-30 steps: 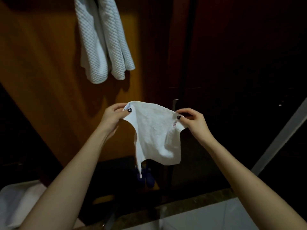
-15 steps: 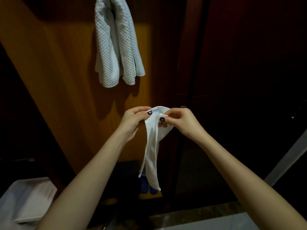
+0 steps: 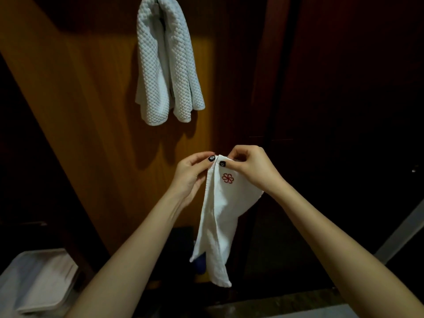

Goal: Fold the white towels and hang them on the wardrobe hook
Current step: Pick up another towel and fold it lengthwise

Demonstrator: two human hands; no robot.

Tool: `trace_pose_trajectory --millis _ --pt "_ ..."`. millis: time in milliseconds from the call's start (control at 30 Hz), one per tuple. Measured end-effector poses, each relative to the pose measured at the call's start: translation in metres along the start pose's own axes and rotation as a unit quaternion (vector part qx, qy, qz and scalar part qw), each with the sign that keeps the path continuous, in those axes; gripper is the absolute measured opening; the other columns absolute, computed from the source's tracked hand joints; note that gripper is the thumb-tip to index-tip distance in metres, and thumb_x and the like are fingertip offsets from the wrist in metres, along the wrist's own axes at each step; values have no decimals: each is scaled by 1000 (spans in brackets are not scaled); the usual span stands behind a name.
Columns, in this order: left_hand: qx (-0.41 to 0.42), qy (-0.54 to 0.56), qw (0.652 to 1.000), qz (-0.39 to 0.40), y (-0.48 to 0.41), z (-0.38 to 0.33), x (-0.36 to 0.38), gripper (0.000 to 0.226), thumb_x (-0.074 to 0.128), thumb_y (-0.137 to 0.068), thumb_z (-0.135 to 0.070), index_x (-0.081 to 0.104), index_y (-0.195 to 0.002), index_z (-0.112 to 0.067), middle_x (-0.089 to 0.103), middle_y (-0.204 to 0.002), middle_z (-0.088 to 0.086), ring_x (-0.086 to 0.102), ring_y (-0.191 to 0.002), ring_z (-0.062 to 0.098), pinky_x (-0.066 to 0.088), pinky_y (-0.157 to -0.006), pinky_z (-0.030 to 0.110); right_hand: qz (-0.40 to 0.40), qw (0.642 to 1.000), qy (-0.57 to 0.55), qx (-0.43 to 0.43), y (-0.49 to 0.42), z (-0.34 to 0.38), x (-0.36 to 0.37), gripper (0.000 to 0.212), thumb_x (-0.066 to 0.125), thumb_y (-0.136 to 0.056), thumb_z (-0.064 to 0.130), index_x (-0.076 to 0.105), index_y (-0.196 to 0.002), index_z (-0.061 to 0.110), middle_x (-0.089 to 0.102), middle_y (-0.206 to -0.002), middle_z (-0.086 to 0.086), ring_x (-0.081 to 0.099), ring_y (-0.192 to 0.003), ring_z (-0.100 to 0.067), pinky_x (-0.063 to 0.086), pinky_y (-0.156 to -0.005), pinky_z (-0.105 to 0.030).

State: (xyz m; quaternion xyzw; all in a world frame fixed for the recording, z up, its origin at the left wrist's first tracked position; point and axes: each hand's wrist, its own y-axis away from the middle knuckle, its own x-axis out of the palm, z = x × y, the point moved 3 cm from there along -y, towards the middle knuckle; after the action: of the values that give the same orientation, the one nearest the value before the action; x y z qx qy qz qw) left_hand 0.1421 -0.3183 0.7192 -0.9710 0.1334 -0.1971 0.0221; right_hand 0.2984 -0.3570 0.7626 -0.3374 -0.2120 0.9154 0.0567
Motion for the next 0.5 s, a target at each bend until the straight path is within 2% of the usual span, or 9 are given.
trace_pose_trajectory --millis 133,267,367,433,500 --pt "2 -105 994 -18 2 10 -12 12 65 -87 -11 71 -97 -8 73 -91 9 68 -88 21 54 -77 29 -22 1000 6 11 -4 -3 6 16 73 -85 26 63 -74 21 67 -77 7 65 -73 -2 50 -61 -13" --pt "31 -135 990 0 1 6 -16 19 61 -91 -13 70 -107 -9 73 -97 10 69 -92 22 54 -79 29 -17 1000 18 14 -3 -5 13 18 73 -85 23 62 -73 18 68 -78 2 66 -75 -6 52 -63 -18" --pt "78 -173 982 23 3 1 -15 19 59 -93 -14 70 -108 -13 74 -97 4 68 -92 13 54 -78 22 -26 999 25 11 -5 -5 14 18 73 -85 23 62 -73 16 68 -76 1 66 -74 -8 51 -63 -18" --pt "108 -213 971 30 3 -1 -15 23 63 -89 -11 69 -112 -13 73 -102 -1 67 -100 9 53 -84 21 -24 999 29 6 -6 -3 16 18 74 -84 23 63 -74 13 67 -76 0 65 -72 -8 49 -61 -15" --pt "131 -246 960 36 4 -2 -13 29 67 -85 -7 68 -113 -14 71 -101 -8 65 -99 2 51 -82 15 -24 999 28 3 -8 0 17 18 74 -84 22 64 -77 9 66 -75 -1 62 -70 -8 48 -60 -15"
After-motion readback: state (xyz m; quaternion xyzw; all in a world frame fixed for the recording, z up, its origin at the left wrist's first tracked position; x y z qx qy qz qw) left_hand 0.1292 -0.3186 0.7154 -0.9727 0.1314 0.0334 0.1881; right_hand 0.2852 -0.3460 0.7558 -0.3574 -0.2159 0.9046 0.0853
